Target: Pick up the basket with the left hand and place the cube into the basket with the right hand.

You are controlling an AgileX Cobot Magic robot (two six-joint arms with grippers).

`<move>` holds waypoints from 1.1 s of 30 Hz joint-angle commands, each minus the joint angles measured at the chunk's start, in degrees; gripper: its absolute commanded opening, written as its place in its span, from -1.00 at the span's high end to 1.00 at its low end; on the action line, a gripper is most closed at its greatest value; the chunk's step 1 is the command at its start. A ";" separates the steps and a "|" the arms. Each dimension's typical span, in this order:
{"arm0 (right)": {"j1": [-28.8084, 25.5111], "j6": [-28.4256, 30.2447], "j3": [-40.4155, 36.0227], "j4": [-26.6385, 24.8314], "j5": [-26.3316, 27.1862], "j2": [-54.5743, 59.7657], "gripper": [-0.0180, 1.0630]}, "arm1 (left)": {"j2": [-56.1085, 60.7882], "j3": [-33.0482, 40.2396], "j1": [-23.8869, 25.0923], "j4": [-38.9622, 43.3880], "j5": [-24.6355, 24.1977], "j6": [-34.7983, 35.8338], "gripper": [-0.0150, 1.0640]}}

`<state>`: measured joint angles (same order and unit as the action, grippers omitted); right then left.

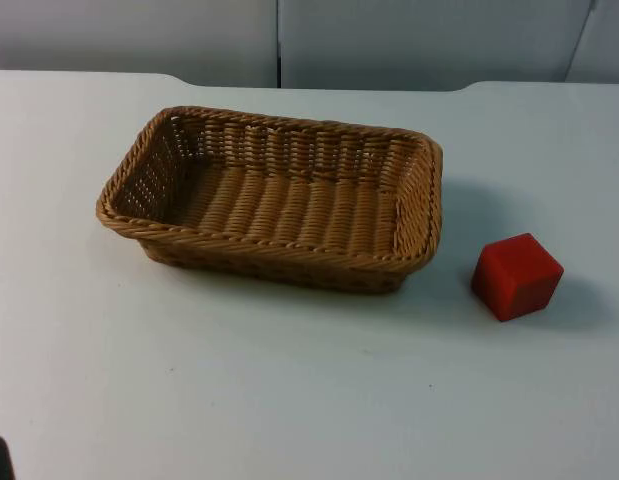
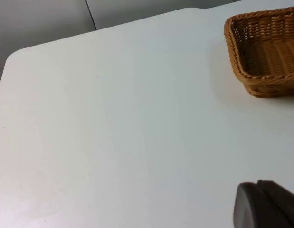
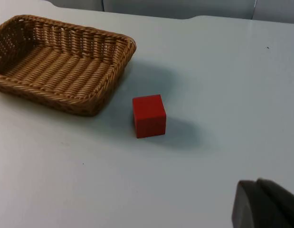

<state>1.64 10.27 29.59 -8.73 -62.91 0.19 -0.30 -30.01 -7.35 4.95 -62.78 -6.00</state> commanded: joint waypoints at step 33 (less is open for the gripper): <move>0.20 0.26 -0.25 -0.37 0.60 -0.19 0.96 | -67.25 -13.41 -0.35 -55.74 8.24 -38.13 0.88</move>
<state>1.64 10.27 29.59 -8.73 -62.91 0.19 -65.68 -42.99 -7.35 -49.06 -55.09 -41.63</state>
